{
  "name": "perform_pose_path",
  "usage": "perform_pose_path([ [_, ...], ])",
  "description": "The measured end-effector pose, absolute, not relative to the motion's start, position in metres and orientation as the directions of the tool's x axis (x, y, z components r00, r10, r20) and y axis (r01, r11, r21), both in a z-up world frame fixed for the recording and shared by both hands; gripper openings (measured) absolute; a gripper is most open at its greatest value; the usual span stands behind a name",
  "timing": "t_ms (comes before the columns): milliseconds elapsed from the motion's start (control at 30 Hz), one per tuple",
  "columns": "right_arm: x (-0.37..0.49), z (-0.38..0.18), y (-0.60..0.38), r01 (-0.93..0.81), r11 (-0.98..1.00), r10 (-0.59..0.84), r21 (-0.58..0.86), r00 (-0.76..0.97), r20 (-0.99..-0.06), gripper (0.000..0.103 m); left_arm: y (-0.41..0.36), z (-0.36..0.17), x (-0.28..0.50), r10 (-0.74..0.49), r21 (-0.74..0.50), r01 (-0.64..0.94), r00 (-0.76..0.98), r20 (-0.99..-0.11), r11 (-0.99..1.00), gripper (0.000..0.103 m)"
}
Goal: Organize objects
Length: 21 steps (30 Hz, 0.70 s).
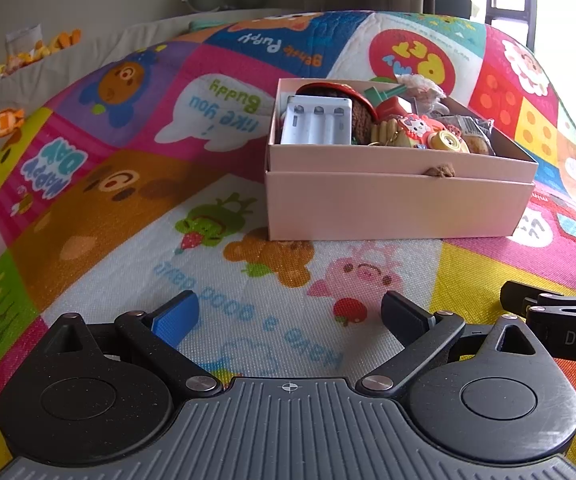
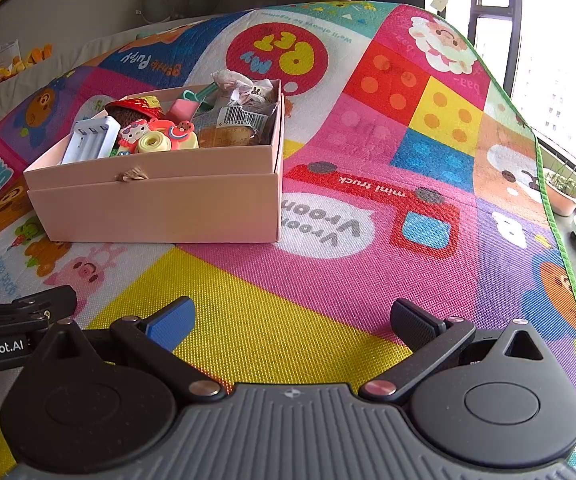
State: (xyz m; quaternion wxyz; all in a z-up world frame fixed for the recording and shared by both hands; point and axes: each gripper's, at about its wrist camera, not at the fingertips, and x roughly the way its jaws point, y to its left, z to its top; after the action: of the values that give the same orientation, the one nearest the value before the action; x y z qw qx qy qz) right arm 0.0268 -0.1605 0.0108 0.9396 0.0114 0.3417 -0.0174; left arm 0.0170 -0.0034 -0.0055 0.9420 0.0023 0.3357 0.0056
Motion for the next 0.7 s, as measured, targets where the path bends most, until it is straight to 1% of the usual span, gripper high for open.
perform_pose_path([
  [700, 0.0269, 0.0108, -0.1600, 0.040, 0.999, -0.025, 0.010, 0.767, -0.642, 0.103, -0.0027, -0.0055, 0.0170, 0.015, 0.012, -0.009, 0.774, -0.633, 1.000, 0.101],
])
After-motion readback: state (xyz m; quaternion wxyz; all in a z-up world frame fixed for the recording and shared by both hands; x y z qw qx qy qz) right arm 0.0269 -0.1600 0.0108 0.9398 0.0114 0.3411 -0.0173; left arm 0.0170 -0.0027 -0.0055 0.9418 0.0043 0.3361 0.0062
